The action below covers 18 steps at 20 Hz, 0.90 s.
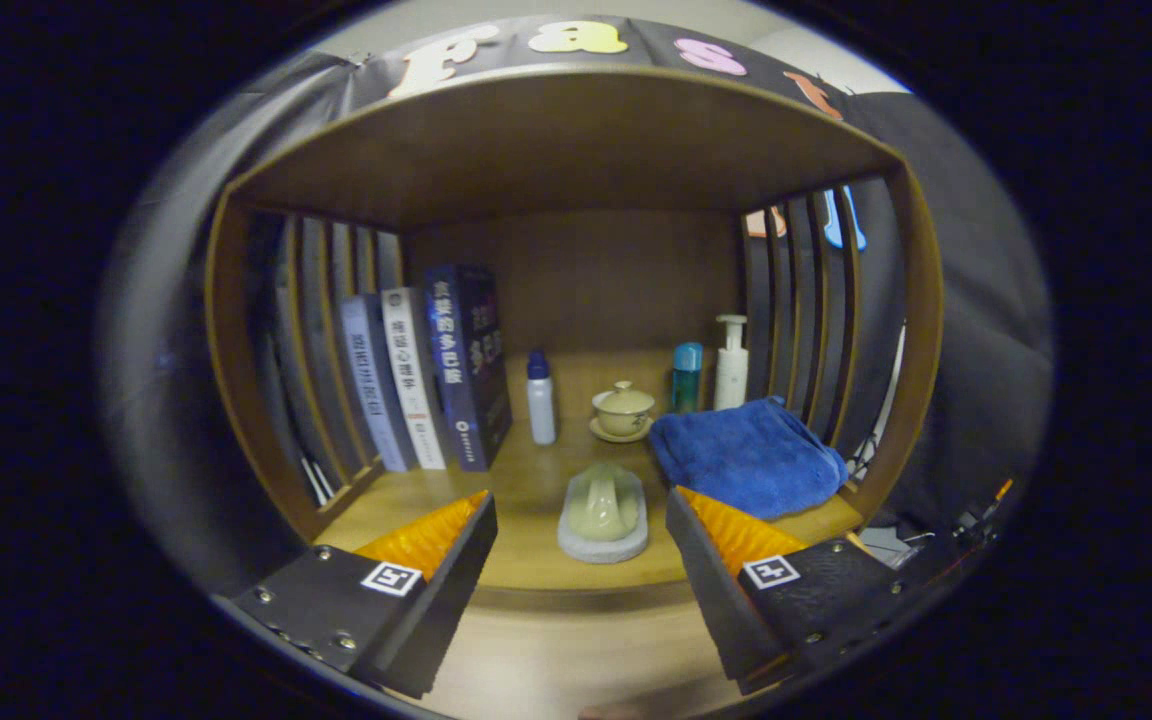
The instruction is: Pull open the drawer, take out the items inside it, and place them on the countertop above the cabinet.
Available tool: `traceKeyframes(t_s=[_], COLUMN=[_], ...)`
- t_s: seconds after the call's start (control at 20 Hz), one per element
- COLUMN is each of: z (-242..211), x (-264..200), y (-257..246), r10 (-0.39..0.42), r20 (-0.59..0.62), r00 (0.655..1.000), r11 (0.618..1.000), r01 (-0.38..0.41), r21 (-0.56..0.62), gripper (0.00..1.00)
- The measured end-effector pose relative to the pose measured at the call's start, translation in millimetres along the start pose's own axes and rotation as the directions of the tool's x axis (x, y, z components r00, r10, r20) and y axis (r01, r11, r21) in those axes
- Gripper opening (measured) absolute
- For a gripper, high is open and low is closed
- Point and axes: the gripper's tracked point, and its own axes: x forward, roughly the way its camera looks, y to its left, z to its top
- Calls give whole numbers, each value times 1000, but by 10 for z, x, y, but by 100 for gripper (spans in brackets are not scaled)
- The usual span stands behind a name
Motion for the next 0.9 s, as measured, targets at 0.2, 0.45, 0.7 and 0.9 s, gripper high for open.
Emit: traceKeyframes(t_s=[0.2, 0.45, 0.7, 0.9], z=[75, -11, -285, -681], x=[-651, -1398, -1762, -1905], y=[145, 69, -66, -194], r10=[74, 78, 74, 60], r20=[44, 92, 76, 45], r00=[996, 993, 994, 997], r11=[997, 997, 997, 998], r01=[-73, -75, -74, -60], r21=[-17, -34, -3, 2], gripper=[100, 100, 100, 100])
